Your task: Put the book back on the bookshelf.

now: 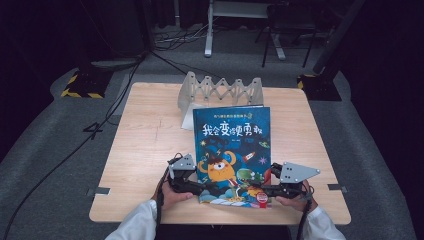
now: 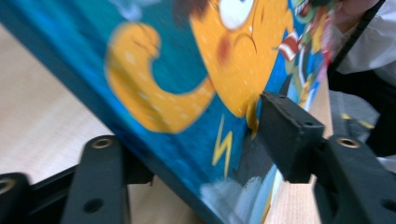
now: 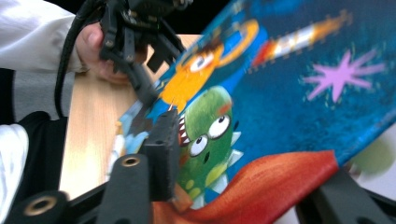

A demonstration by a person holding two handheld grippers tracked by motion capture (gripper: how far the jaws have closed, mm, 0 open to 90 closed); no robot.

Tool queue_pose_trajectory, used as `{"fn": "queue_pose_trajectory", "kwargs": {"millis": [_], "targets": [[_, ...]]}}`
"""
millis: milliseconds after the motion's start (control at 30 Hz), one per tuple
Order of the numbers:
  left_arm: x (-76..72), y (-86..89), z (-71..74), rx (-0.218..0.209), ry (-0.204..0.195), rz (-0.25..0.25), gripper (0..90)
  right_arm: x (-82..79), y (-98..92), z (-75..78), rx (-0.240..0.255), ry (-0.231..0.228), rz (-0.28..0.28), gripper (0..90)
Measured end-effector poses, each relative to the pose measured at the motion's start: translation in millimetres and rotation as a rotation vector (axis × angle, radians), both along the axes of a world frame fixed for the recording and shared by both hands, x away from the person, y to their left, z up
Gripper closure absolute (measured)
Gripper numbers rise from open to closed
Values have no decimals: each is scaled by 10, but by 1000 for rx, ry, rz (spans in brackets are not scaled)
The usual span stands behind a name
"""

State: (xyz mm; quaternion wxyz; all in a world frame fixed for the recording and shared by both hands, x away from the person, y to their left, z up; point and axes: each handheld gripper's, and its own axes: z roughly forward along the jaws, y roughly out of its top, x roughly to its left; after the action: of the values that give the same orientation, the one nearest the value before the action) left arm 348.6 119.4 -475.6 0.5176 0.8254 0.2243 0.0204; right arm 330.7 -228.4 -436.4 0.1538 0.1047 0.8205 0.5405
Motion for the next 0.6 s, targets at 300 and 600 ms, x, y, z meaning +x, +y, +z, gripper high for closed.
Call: {"fn": "queue_pose_trajectory", "kwargs": {"millis": [300, 600], "targets": [[-160, 17, 192, 6, -144, 37, 538, 53, -68, -59, -16, 56, -57, 523], [-297, -142, 347, 11, -228, -6, 628, 15, -162, -146, -57, 39, -123, 549]]}}
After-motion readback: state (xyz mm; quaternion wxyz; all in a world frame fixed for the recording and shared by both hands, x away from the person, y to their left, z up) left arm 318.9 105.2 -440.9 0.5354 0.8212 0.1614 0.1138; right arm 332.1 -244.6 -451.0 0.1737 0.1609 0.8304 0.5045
